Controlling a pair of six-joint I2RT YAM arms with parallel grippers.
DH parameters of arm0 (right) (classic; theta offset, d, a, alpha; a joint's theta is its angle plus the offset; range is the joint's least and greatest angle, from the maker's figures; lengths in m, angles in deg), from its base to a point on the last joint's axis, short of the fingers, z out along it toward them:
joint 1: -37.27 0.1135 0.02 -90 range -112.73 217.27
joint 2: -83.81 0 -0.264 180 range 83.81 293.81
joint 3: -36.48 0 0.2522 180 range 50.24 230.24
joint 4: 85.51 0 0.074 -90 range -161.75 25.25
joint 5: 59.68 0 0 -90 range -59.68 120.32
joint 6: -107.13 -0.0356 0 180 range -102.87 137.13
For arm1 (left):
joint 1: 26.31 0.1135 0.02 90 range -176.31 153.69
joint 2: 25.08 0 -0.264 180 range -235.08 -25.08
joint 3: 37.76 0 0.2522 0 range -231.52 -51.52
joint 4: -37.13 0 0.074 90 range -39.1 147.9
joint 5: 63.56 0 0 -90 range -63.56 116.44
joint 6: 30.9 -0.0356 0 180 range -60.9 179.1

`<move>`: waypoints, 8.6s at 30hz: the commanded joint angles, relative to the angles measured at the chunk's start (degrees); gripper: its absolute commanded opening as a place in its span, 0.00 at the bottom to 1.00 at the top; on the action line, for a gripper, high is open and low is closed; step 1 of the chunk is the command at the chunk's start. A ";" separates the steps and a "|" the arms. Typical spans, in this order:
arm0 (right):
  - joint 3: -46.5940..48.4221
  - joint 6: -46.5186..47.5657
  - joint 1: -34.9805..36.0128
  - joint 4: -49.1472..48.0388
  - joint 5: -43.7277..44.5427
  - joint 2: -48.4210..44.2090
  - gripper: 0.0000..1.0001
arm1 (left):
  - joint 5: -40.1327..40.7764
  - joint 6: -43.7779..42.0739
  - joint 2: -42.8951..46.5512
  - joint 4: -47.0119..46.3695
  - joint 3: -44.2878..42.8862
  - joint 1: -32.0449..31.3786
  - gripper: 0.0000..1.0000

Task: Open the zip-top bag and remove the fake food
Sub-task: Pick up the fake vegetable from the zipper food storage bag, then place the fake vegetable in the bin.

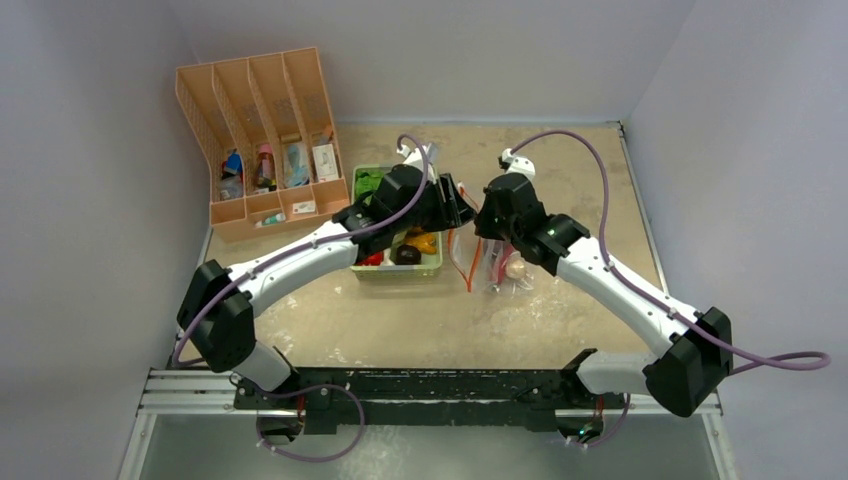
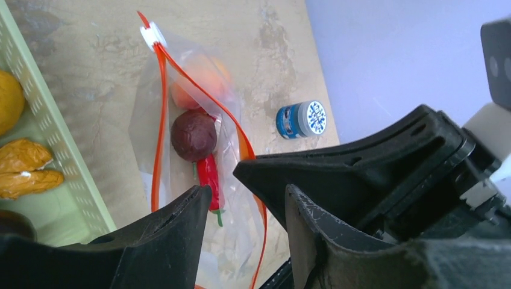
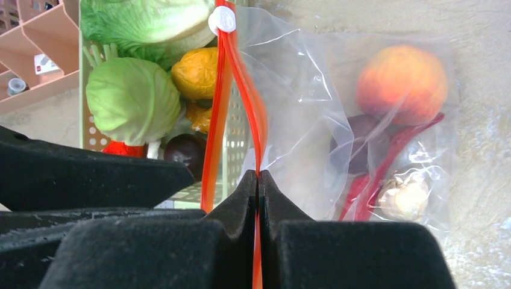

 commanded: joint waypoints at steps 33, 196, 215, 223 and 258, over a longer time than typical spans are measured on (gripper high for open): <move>-0.91 -2.12 -0.57 -5.84 -3.02 -5.13 0.02 | 3.48 3.30 -12.01 -3.78 -0.12 -3.57 0.35; -18.35 10.23 -31.89 -11.86 -19.03 -0.24 0.52 | 4.67 3.43 -25.20 -8.90 -9.83 -2.50 0.13; -20.98 9.40 -31.98 -15.20 -16.88 9.37 0.55 | 5.20 -2.10 -19.42 0.58 -11.32 -2.27 0.14; -19.99 8.87 -32.16 -15.84 -19.39 9.56 0.55 | 5.25 -10.64 -13.83 11.28 -12.28 2.82 0.12; -17.12 8.57 -32.24 -13.39 -20.39 5.68 0.55 | 3.28 -11.96 -7.10 16.31 -2.15 7.00 0.22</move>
